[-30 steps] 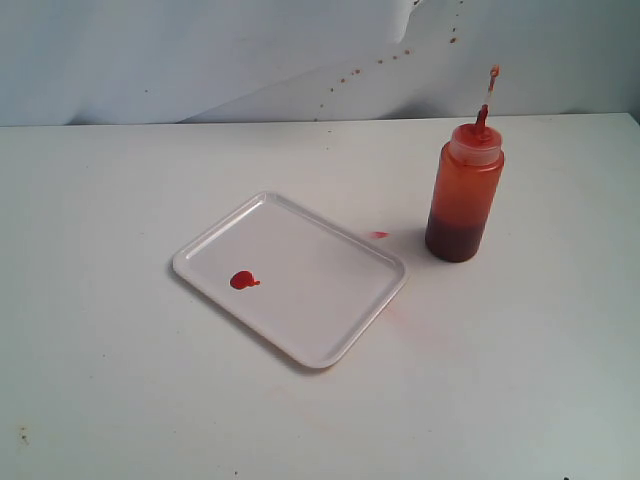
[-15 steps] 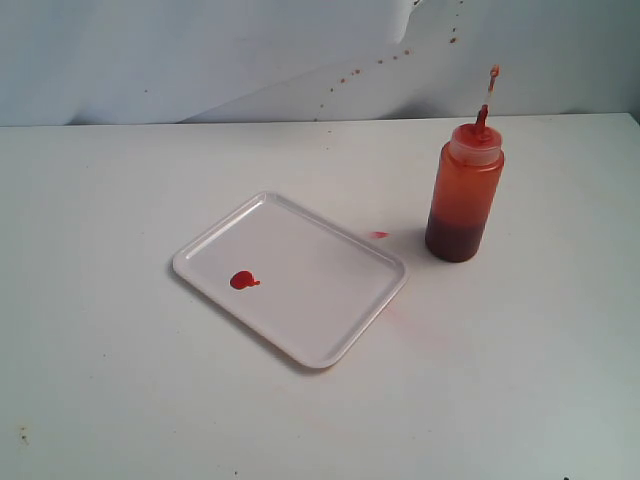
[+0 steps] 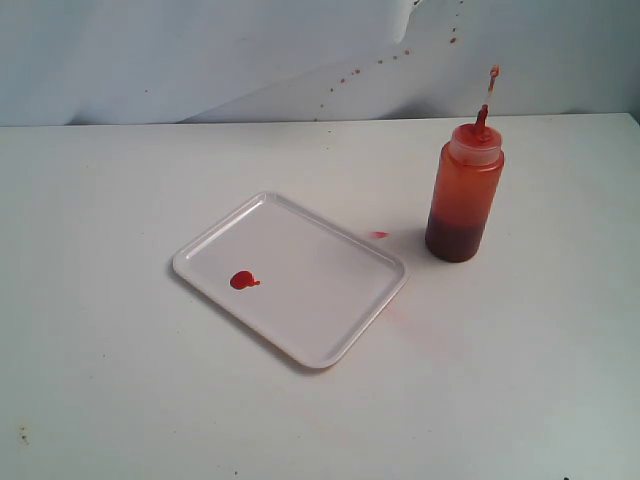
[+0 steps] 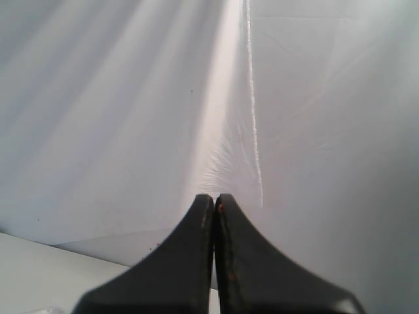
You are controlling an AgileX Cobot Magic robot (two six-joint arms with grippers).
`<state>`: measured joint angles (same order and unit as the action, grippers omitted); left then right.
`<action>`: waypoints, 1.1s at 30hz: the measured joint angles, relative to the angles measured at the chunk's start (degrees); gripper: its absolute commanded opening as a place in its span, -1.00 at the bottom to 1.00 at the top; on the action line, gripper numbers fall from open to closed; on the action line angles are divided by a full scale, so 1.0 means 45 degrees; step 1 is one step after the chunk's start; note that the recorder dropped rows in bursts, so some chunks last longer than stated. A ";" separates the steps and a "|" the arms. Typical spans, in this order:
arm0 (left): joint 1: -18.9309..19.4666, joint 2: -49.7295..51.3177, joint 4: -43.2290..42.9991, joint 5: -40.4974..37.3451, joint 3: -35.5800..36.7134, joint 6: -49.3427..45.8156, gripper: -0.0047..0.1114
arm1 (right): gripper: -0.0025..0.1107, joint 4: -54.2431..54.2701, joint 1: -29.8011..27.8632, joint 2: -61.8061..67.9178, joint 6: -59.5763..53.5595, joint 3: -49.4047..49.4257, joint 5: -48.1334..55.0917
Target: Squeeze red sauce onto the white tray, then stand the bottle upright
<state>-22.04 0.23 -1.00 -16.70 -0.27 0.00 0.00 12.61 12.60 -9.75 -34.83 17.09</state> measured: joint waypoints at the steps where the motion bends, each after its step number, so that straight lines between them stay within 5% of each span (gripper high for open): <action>1: 0.0000 0.0000 0.0000 0.0000 0.0000 0.0000 -0.92 | -0.96 0.0000 0.0000 0.0000 0.0000 0.0000 0.0000; 6: 0.0315 0.0000 0.0000 0.0000 0.0000 0.0000 -0.92 | -0.96 0.0000 0.0000 0.0000 0.0000 0.0000 0.0000; 21: 0.3588 0.0000 0.0000 0.0000 0.0000 0.0000 -0.92 | -0.96 0.0000 0.0000 0.0000 0.0000 0.0000 0.0000; 33: 0.4946 0.0000 0.0000 0.0000 0.0000 0.0000 -0.92 | -0.96 0.0000 0.0000 0.0000 0.0000 0.0000 0.0000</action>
<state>0.21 0.23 -1.00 -16.70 -0.27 0.00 0.00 12.61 12.60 -9.75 -34.83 17.09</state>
